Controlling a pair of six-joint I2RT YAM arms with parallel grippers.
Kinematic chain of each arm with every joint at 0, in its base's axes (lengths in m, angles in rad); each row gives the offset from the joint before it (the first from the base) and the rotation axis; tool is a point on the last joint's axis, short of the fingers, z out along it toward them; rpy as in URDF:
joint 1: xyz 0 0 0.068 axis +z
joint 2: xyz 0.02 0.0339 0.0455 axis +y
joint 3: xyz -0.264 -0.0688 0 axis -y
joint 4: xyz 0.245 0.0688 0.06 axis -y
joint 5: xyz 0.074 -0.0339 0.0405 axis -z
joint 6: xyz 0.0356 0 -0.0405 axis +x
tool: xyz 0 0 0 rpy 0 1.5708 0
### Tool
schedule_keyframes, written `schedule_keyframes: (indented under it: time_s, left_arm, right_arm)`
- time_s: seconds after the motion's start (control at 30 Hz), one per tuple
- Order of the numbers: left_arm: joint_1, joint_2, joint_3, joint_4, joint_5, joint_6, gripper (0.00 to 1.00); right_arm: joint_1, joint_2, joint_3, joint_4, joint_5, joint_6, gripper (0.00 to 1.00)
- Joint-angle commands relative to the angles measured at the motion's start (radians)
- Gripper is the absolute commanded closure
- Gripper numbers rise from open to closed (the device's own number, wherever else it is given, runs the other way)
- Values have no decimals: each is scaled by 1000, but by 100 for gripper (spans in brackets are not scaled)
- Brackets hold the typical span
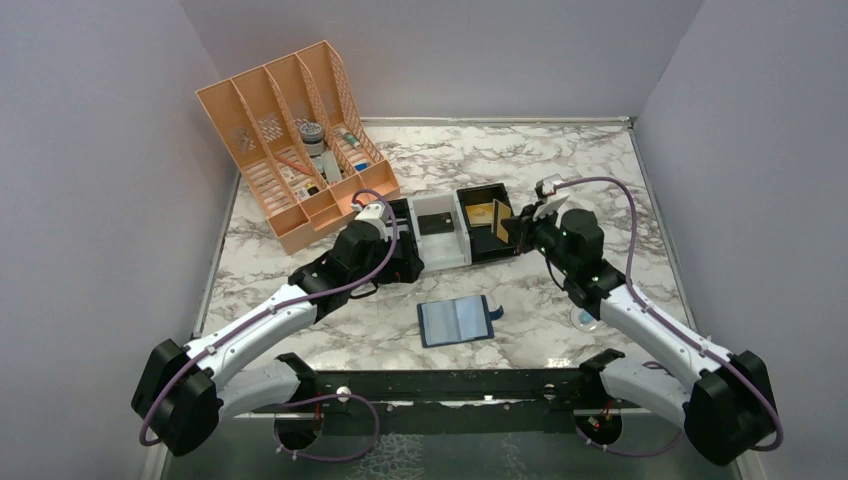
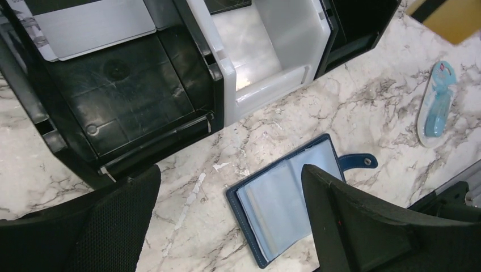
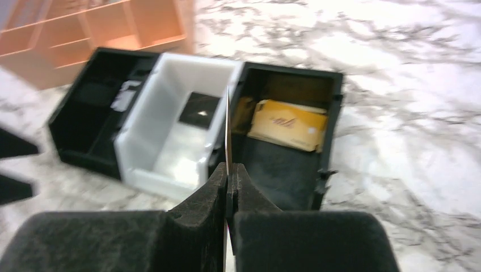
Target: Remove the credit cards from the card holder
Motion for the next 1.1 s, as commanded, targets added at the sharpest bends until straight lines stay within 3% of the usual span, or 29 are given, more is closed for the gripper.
schedule_keyframes:
  time_s: [0.0,0.2,0.4,0.53,0.77,1.07]
  left_arm:
    - [25,-61,-22,-76,-34,9,1]
    - [35,-130,-39,-127,-75,2,1]
    - [39,-162,-58,-140,-87,-9,1]
    - [40,-160,-61,-133,-67,-9,1]
    - [42,-154,-56,-134,-78,-5,1]
    - [41,-137,-42,-135,-82,-8,1]
  right_arm:
    - [-2,120,124,-13,227,-88,99]
    - [-25,288,250,-46,103,-144,99]
    - [-25,458,321,-7,179,-417,99]
    - [-25,590,390,-37,108,-631,99]
    - [-22,626,293,165,22,-882,99]
    - [-8,738,370,84,37,-995,99]
